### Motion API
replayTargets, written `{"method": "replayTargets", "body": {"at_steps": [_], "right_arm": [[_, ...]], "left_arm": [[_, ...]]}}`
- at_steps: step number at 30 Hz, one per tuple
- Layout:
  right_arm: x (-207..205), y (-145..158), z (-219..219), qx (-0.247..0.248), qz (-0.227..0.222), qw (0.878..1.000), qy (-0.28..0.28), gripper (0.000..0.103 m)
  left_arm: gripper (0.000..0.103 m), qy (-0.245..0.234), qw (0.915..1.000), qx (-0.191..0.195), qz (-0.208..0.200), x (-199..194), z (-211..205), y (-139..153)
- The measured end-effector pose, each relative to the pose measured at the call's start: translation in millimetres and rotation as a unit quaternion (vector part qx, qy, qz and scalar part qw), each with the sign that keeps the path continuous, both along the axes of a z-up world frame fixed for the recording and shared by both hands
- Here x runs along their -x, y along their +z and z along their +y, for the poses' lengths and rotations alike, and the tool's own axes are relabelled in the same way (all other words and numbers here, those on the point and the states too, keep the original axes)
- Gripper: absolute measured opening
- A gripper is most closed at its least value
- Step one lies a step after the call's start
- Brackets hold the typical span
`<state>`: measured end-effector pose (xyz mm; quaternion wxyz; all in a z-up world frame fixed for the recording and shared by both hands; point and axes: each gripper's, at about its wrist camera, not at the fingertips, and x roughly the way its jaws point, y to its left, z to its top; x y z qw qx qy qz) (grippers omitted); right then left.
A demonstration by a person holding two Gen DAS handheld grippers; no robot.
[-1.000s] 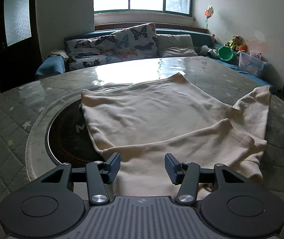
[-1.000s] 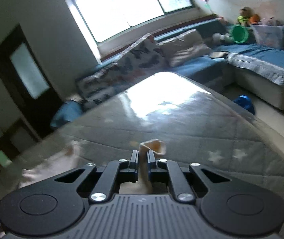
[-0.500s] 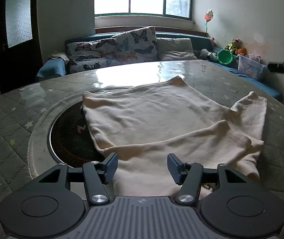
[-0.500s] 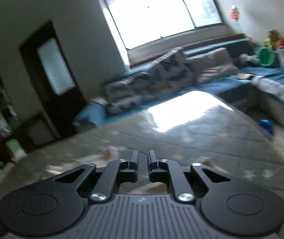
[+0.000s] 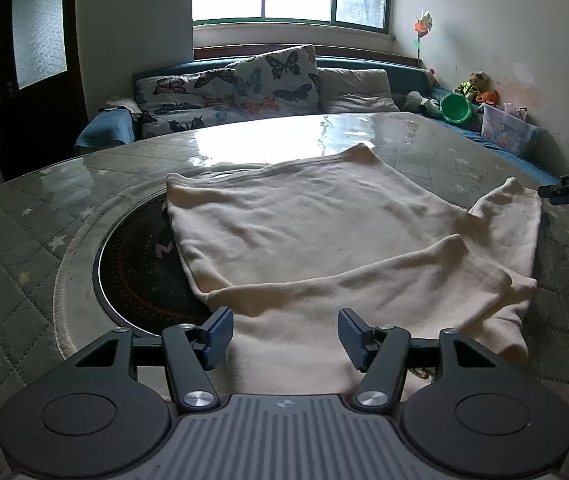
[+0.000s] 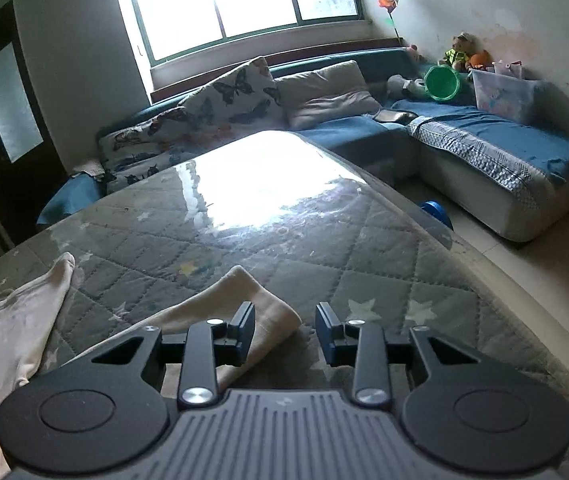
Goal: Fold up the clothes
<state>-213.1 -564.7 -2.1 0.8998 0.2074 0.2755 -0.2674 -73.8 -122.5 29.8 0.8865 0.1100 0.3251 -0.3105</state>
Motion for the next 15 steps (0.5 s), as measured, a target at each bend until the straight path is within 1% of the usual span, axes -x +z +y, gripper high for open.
{"method": "replayTargets", "body": {"at_steps": [4,9,11,13,15], "right_arm": [[-9.1,-6.9,-3.9,-0.006,0.005,1.000,-0.002,0.035],[-14.7,-7.9,-0.9,0.005,0.009,1.000,0.005,0.034],[-17.1,-8.1,1.5,0.011,0.012,1.000,0.008,0.028],[-17.3,-7.4,1.9,0.004,0.004,1.000,0.011,0.015],[-15.2,-6.0,1.4,-0.010,-0.010,1.000,0.013,0.012]], "left_arm": [[0.063,-0.002,1.0000,-0.003,0.001,0.6,-1.4,-1.2],[0.064,0.000,1.0000,-0.006,0.003,-0.6,-1.2,-2.3],[0.064,0.000,1.0000,-0.005,0.003,-1.1,-1.2,-2.3],[0.064,0.000,1.0000,-0.005,0.003,-0.9,-1.1,-2.2],[0.064,0.000,1.0000,-0.005,0.002,-0.4,-0.7,-1.9]]}}
